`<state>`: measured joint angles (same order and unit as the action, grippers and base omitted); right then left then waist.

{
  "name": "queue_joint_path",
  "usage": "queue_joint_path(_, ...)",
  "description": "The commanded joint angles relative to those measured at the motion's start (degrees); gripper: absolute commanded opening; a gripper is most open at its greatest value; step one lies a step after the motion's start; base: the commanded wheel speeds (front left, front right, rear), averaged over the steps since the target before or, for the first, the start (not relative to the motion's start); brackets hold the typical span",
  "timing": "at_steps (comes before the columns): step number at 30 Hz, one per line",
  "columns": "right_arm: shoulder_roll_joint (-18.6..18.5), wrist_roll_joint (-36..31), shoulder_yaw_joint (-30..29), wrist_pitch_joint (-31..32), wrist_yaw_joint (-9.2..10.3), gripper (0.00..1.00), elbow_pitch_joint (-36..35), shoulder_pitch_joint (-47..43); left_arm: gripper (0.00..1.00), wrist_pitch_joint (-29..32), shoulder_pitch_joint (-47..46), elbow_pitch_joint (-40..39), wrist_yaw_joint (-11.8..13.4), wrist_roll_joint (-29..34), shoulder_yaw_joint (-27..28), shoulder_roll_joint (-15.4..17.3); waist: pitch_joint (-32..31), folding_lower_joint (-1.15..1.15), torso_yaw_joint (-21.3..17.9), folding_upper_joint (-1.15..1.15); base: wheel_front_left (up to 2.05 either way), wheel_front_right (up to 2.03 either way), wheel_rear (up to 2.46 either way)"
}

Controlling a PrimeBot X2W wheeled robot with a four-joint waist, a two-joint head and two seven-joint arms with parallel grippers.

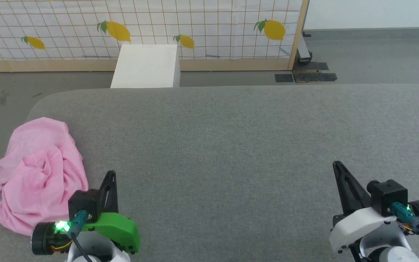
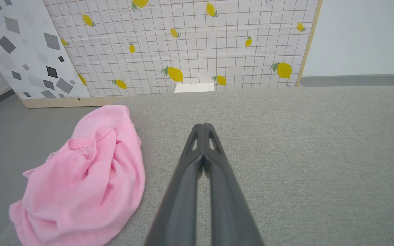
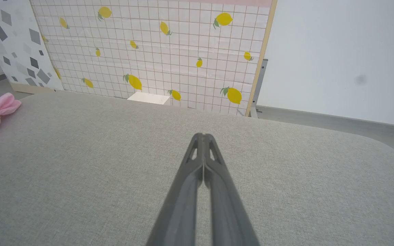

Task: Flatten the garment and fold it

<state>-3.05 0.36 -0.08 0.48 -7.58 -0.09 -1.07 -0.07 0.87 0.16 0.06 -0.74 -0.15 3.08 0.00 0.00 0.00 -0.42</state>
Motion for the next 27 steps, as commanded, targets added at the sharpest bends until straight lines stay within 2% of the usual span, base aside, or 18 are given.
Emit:
queue_joint_path(1,0.17,-0.36,0.08,-0.48,0.09,0.00,0.09,1.07,0.00,0.07,-0.87,-0.16,-0.06,0.74,0.15,-0.21,0.00,0.00,0.00,0.42,0.00,0.00,0.00)
queue_joint_path(4,0.17,-0.36,0.08,-0.48,0.09,0.00,0.09,1.07,0.00,0.07,-0.87,-0.16,-0.06,0.74,0.15,-0.21,0.00,0.00,0.00,0.42,0.00,0.00,0.00)
queue_joint_path(5,0.00,0.02,0.00,0.02,0.00,1.00,0.00,-0.02,1.00,-0.01,0.01,0.00,0.00,-0.03,-0.02,0.01,0.00,0.00,0.00,0.00,0.00,0.00,0.00)
queue_joint_path(27,0.01,2.60,-0.60,-2.49,0.01,1.00,1.66,-0.11,1.00,-2.48,-0.39,1.16,-1.21,-1.53,-1.38,-0.01,-0.23,0.00,0.10,0.07,0.00,0.00,0.00)
